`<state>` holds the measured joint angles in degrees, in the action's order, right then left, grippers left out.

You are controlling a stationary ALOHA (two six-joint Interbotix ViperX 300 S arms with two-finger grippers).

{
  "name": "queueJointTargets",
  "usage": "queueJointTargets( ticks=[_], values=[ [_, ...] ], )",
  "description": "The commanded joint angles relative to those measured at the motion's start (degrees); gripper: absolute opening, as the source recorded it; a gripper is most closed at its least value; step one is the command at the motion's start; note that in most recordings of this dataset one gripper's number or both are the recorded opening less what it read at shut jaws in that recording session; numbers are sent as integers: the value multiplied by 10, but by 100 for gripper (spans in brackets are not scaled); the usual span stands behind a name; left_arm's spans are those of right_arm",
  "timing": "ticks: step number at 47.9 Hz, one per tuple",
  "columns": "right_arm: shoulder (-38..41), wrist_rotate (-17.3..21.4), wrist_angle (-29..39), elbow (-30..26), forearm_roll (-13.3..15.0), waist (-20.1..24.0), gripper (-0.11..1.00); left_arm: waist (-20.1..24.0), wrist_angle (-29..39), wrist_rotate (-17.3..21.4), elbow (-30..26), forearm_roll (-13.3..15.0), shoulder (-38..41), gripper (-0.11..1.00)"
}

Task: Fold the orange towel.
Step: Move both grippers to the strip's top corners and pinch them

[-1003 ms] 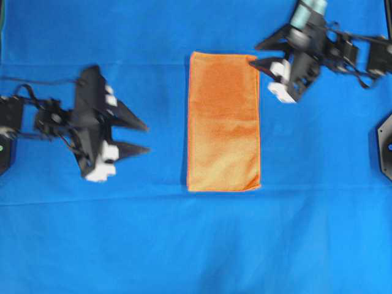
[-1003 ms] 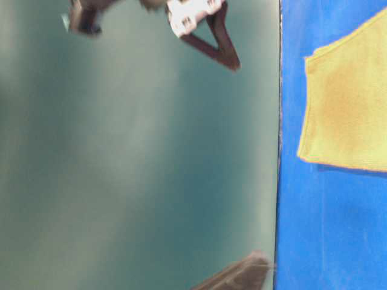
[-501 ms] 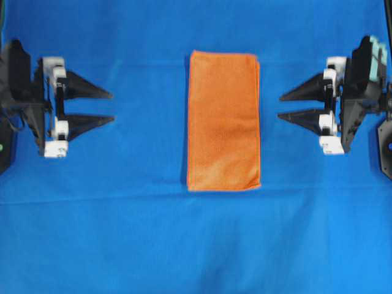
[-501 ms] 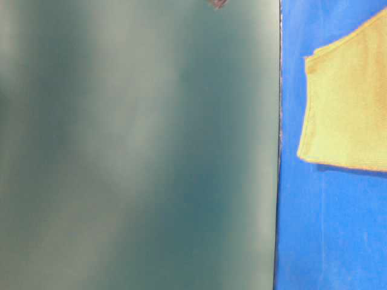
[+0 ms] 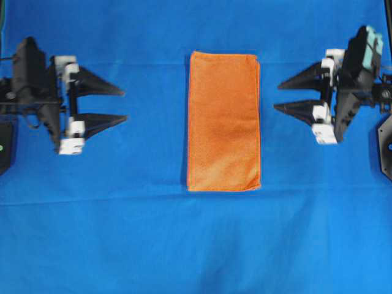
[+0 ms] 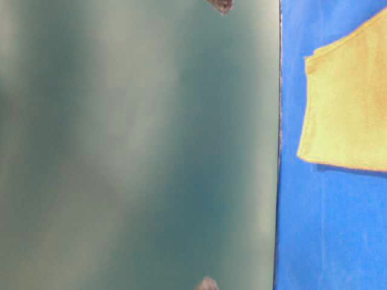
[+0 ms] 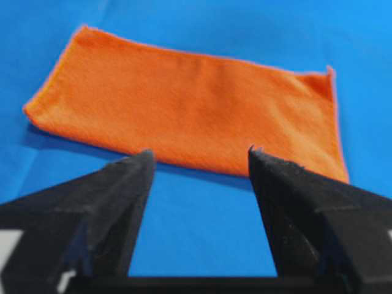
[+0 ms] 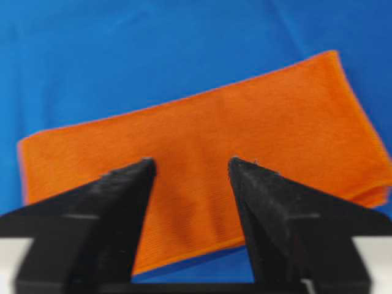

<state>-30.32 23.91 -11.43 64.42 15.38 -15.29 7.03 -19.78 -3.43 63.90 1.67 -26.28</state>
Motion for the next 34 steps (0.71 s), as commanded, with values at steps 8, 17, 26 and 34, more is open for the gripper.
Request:
queueJointTargets(
  ticks=[8,17,26,34],
  values=[
    [78,-4,9,-49,0,-90,65,64,-11,3,-108,-2,136,80],
    [161,-8,20,-89,14,-135,65,109,-11,2,-185,-2,253,90],
    [247,-8,16,-123,18,-157,65,142,-18,2,-247,-1,349,90],
    [314,-10,-2,-148,18,-168,65,165,-25,3,-289,-1,425,90]
  ],
)
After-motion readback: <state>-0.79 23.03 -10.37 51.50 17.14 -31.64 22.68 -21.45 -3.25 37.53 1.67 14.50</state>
